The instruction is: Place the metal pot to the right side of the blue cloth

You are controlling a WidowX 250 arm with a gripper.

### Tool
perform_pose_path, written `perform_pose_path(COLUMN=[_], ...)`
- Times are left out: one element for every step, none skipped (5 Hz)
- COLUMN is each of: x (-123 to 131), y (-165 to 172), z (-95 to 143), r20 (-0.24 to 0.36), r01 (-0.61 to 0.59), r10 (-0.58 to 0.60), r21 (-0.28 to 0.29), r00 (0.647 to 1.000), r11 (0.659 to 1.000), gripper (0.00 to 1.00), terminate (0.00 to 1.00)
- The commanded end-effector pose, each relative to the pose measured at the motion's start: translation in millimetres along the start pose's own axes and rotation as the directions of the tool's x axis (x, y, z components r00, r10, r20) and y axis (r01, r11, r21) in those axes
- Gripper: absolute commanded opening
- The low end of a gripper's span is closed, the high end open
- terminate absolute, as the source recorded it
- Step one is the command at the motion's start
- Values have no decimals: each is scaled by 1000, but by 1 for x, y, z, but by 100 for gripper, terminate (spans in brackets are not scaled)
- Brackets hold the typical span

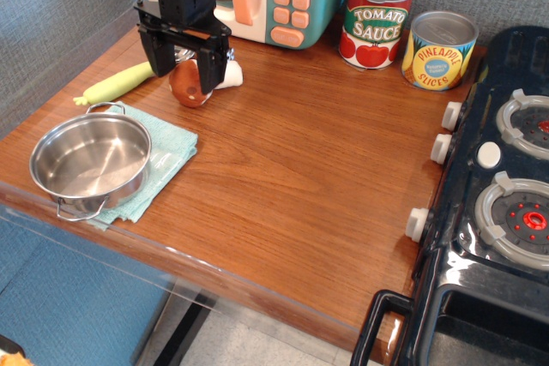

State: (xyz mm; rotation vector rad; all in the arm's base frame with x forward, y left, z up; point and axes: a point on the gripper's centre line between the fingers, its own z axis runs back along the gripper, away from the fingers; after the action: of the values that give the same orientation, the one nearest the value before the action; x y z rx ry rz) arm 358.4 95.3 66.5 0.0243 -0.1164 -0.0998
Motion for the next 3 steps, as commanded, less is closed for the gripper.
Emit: perform_pose_path(x=[-38,-58,-80], y=[-24,-37,-41], z=[38,11,-12], r20=[97,9,-67], r01=[42,77,53], r10=[-45,-77,-53], r21=[32,9,2], r00=[994,997,996], r11=[999,997,999], gripper=[100,100,100], terminate=[0,0,0])
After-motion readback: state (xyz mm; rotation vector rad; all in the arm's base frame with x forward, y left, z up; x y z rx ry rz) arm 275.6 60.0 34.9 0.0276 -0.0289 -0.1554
